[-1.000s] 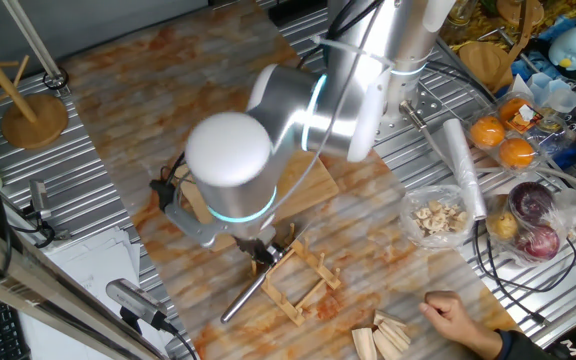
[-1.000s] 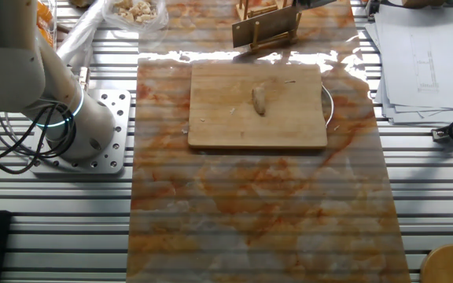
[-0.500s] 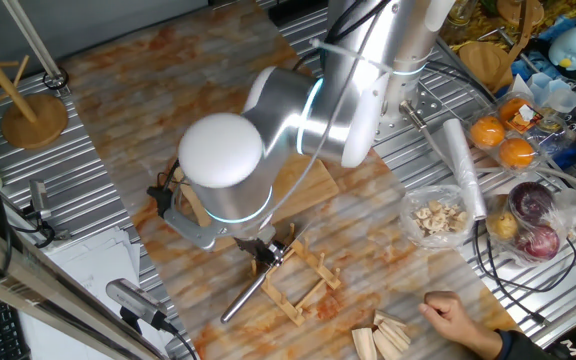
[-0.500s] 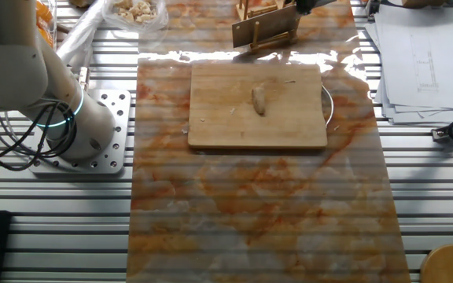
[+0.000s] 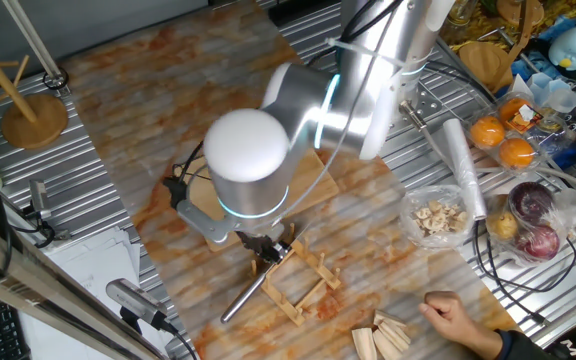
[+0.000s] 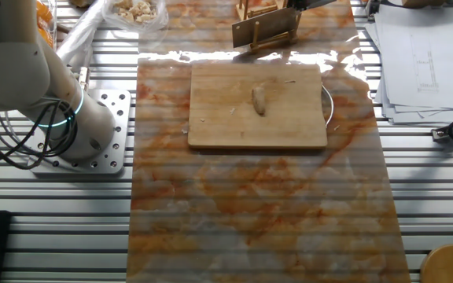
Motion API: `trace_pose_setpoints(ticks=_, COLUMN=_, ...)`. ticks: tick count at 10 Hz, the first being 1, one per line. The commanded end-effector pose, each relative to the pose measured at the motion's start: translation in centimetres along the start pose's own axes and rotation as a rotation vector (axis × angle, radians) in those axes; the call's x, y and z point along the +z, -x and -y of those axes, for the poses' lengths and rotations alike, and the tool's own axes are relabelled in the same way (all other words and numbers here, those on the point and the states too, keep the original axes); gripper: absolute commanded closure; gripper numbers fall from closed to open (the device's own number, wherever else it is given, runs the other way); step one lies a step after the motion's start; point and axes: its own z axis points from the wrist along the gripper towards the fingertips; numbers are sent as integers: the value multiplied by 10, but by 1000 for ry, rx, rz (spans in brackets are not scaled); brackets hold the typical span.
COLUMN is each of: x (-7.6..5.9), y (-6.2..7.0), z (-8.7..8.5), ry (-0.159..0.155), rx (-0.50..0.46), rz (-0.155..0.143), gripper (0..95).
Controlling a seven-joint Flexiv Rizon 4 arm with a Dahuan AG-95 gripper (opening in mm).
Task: Slice the lotus root
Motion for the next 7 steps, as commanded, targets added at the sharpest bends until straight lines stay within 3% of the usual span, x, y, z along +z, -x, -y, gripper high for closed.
trace_pose_setpoints(ticks=1, x=0, y=1, z=0, ry=49, rx=-122, rz=-21, gripper=760)
trace_pose_setpoints(ticks=4, x=0, y=1, z=0, ry=63, rx=-110, rz=-44, gripper=760)
trace_pose_setpoints(ticks=5, x=2, y=0, z=-6, ry=67, rx=-106, rz=-41, gripper=570)
trace_pose_setpoints(ticks=7, x=9, y=1, z=-22, ry=63, rx=-85, rz=-43, gripper=570)
